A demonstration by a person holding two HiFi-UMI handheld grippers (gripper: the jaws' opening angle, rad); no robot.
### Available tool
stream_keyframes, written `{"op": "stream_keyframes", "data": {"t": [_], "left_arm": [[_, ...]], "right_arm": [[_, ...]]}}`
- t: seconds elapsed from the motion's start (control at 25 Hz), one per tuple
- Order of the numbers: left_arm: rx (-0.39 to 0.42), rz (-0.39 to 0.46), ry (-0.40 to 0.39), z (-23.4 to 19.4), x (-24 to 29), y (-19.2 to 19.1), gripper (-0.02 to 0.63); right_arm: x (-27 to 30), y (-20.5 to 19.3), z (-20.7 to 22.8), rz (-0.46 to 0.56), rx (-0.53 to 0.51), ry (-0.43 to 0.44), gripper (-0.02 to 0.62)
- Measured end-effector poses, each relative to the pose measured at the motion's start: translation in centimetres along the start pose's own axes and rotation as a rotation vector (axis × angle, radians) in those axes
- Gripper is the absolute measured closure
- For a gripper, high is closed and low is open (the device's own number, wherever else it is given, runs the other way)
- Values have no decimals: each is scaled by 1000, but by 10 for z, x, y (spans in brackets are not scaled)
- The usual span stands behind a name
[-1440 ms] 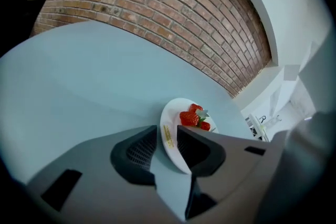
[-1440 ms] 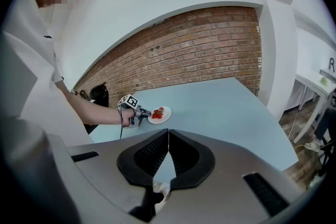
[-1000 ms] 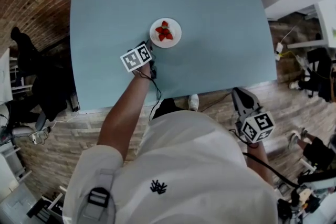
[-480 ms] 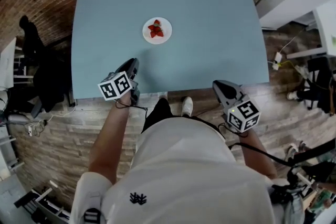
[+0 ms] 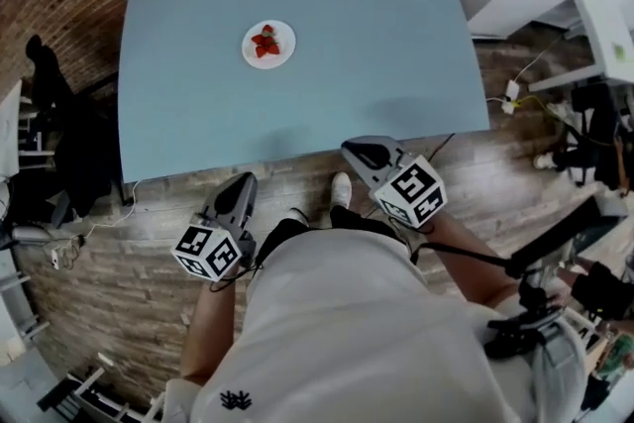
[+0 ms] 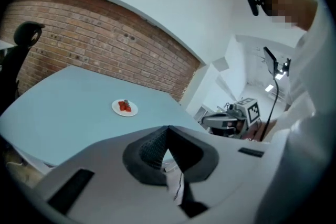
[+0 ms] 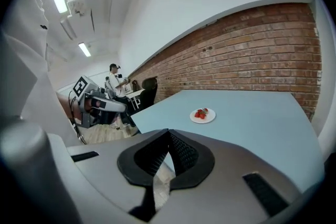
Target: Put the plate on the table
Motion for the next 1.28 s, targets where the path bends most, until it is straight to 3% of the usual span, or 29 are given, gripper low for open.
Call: {"op": "stream_keyframes", "data": {"t": [0.16,0.24,0.8,0.96,1.28], "left_arm": [[127,-17,-82,37,-10,3,606],[149,-34,-116,49,-18,2,606],[18,-37,-188,42,-103,-40,606],[40,-31,-221,52,-120,-41,606],[90,-1,-217,52,-145,-46,606]], "right_arm": [[-3,7,-20,16,-39,-2,589],[-7,12,-33,19,-46,-3,589],[-28,28,-146,15,-115,-36,589],[-34,31,-164,23,-122,-54,589],[-42,34,-191,46,-117,-71,589]]}}
Point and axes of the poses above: the fingertips, and each gripper's own axes: x forward along the fingers, z to its right, y out of its top, the point moved 7 cm from there along -x, backward along the fingers, and after that the axes turned 9 degrees about -x, right-handed, at the moved point
